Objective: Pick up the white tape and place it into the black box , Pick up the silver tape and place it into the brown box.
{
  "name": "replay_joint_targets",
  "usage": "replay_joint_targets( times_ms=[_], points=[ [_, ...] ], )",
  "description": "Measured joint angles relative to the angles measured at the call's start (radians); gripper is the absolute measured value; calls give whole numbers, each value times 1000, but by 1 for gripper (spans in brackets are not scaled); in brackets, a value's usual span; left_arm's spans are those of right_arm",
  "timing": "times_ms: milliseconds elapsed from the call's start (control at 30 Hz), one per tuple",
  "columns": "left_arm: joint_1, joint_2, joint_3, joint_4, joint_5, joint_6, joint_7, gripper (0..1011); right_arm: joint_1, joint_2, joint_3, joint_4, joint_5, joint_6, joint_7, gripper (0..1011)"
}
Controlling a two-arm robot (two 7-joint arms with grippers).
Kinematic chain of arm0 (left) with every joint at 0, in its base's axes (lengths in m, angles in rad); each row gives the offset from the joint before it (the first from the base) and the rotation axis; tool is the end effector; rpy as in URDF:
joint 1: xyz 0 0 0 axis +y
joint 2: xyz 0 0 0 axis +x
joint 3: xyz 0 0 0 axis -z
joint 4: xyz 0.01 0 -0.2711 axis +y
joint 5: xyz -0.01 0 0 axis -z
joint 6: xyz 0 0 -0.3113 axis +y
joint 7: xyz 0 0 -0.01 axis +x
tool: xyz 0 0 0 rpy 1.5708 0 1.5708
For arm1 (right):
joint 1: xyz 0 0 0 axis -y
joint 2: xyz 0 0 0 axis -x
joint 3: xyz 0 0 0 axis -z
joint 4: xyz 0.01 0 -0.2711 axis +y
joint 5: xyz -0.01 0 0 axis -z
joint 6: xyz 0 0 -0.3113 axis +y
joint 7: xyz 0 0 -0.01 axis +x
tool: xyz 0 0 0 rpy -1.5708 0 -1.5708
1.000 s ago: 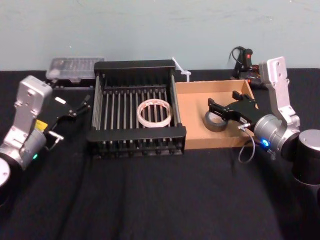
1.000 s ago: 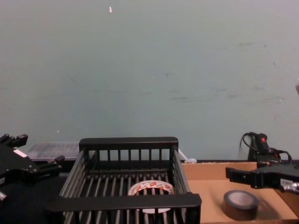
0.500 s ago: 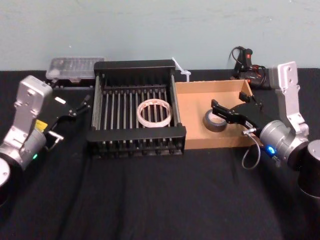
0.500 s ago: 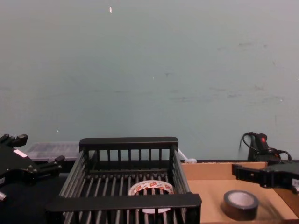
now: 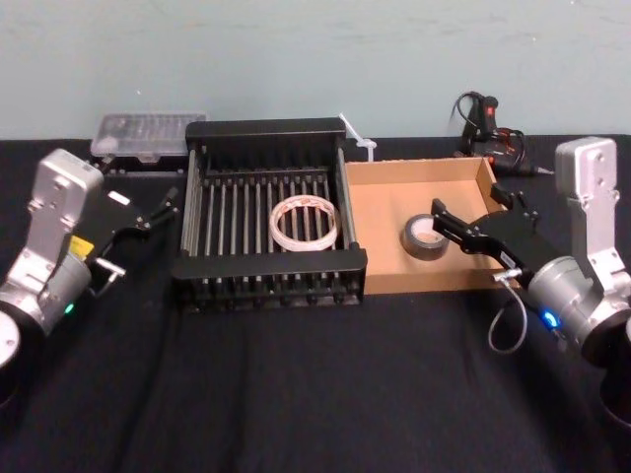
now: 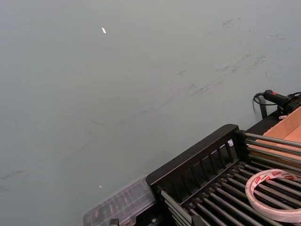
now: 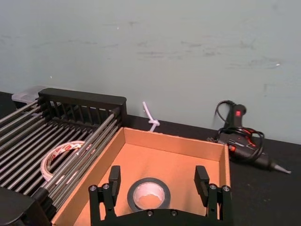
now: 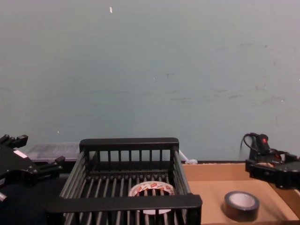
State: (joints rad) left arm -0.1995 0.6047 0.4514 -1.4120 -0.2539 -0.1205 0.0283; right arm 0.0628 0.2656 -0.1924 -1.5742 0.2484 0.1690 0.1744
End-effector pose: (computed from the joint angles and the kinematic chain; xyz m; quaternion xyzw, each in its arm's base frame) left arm 0.3574 0.0713 -0.2875 0.1415 -0.1325 0.5799 0.7913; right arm 0.3425 -0.0124 -0.2675 -0.0632 0.0456 -0.5679 0.8194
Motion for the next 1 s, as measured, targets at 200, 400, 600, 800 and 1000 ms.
replay_joint_targets(
  times_ms=[200,400,600,800,1000],
  points=[
    [0,0,0,0,0,0,0,1001,-56,-3,18,-44,-31,-58,-16,1002],
    [0,0,0,0,0,0,0,1001,-100,-11,34,-62,-58,-124,-18,1002],
    [0,0,0,0,0,0,0,1001,-127,-22,41,-61,-81,-177,-12,1002],
    [0,0,0,0,0,0,0,1001,-145,-33,44,-59,-103,-223,-7,1002],
    [0,0,0,0,0,0,0,1001,-163,-48,46,-60,-117,-249,0,1002]
  ],
)
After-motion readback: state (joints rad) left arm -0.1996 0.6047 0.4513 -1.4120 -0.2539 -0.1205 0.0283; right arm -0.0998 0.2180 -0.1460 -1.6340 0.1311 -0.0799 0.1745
